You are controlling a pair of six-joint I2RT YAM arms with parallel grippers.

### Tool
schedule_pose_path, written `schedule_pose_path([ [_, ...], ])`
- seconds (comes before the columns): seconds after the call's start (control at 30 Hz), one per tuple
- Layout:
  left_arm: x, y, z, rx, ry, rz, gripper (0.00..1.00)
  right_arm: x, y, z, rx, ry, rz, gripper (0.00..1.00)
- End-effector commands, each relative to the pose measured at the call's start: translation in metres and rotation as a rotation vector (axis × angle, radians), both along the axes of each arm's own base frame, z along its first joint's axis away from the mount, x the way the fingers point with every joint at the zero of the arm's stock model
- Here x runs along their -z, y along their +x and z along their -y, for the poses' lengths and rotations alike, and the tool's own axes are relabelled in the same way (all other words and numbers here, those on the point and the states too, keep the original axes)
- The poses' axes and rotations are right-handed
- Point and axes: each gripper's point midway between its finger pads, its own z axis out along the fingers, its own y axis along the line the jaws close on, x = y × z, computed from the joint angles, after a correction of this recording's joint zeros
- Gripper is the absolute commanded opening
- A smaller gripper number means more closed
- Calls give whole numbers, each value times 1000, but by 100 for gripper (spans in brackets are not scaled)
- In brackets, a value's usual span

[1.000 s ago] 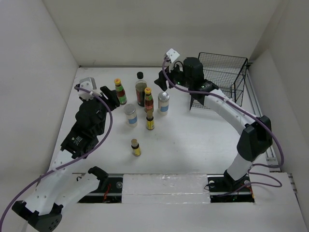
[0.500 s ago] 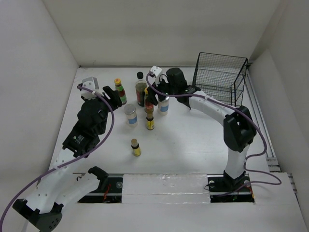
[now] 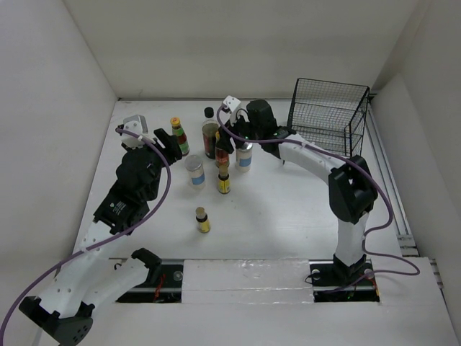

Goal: Organize the condiment bottles

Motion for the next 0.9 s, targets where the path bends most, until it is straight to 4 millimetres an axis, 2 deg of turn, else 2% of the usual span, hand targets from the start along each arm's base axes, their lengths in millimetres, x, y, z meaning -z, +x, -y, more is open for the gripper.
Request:
schedule_pose_path([
  [0.0, -8, 2, 0, 1, -13, 33, 56, -34, 12, -15, -7, 88, 85, 69],
  [0.07, -8, 2, 0, 1, -13, 33, 56, -40, 14, -17, -1, 115, 94, 65],
  [0.23, -8, 2, 2, 10, -14, 32, 56, -38, 20, -16, 36, 135, 105, 60],
  [0.27, -8, 2, 2, 10, -14, 32, 56, -42, 21, -17, 39, 150, 107, 54],
  [0.3, -8, 2, 2, 10, -14, 32, 56, -33, 21, -18, 43, 148, 91, 49],
  [0.4, -10, 0, 1, 10, -19, 40, 56, -33, 20, -19, 34, 150, 89, 37],
  [0.5, -12, 1, 1, 11, -14, 48, 56, -30, 21, -11, 55, 146, 76, 42],
  [0.53, -12, 0, 3, 21, -15, 48, 56, -38, 19, -10, 54, 155, 87, 46],
  [0.6, -12, 0, 3, 21, -15, 48, 56, -33, 20, -7, 51, 151, 77, 59],
  [0.7, -12, 0, 3, 21, -15, 48, 56, -39, 18, -7, 42, 159, 82, 59],
  [0.8, -12, 0, 5, 32, -16, 47, 56, -23, 19, -8, 43, 138, 54, 59],
  [0.87, -12, 0, 5, 32, -16, 47, 56, -23, 19, -8, 43, 138, 54, 50],
])
